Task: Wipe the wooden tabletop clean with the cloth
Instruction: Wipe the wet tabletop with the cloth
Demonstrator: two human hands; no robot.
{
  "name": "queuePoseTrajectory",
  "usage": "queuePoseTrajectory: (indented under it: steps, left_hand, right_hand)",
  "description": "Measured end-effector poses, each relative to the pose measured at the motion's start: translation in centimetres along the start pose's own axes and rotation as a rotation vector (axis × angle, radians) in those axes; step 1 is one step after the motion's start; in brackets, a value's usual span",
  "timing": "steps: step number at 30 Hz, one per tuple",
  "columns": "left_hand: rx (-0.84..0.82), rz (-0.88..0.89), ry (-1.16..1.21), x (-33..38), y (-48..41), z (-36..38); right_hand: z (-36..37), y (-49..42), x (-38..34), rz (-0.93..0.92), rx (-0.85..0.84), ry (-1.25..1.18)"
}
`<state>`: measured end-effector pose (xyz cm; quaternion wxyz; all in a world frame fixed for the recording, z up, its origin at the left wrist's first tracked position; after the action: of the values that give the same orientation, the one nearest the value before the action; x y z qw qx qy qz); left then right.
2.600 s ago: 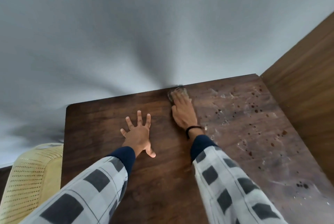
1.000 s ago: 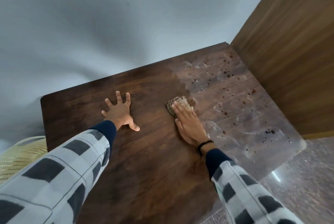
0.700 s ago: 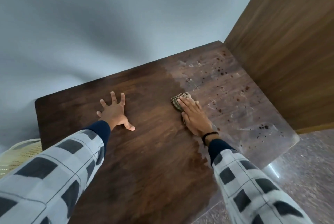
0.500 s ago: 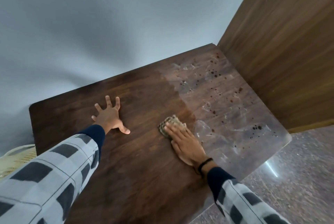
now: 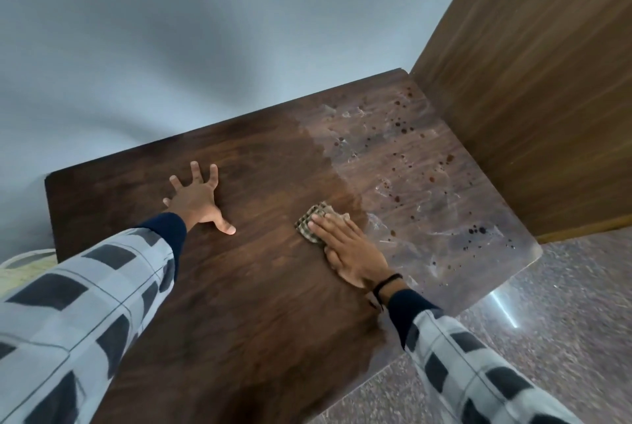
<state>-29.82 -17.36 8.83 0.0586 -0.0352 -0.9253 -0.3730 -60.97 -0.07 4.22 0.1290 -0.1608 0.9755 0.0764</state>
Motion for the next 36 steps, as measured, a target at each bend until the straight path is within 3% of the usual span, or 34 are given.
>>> queuePoseTrajectory:
  steps: [4,12,19,27,33,34,36]
  left_hand:
    - [-0.004,-0.01,-0.017,0.0,0.0,0.2]
    - [-0.024,-0.041,0.018,1.1,1.1,-0.1]
    - [-0.048,0.243,0.009,9.8,5.7,4.3]
    - [-0.055,0.21,-0.062,12.0,7.6,8.3]
    - [-0.053,0.176,-0.059,13.0,8.1,7.8]
    - [-0.061,0.167,-0.052,13.2,8.2,7.7]
    - [-0.07,0.155,-0.039,13.4,8.1,7.5]
  right_hand:
    - [-0.4,-1.7,-0.5,0.286,0.047,-0.066]
    - [-0.9,-2.2,-1.0,0.369,0.002,-0.197]
    - [-1.7,-2.8,-2.1,0.447,0.088,-0.181]
    - [-0.7,0.1,-2.5,0.314,0.08,-0.162]
    - [-0.9,3.9,1.3,-0.079,-0.08,0.033]
    - [-1.7,2.9,2.6,-0.101,-0.109,0.075]
    - [-3.3,0.8,4.4,0.026,-0.089,0.032]
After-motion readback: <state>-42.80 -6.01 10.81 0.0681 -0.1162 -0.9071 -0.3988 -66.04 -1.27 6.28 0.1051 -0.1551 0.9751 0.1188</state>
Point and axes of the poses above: each hand's wrist, its own y-axis away from the middle knuckle, its own z-axis out of the palm, x = y × z, the point moved 2 cm from there along -y, towards the middle knuckle, and after that the axes turned 3 degrees about z, right-handed, at the moved point
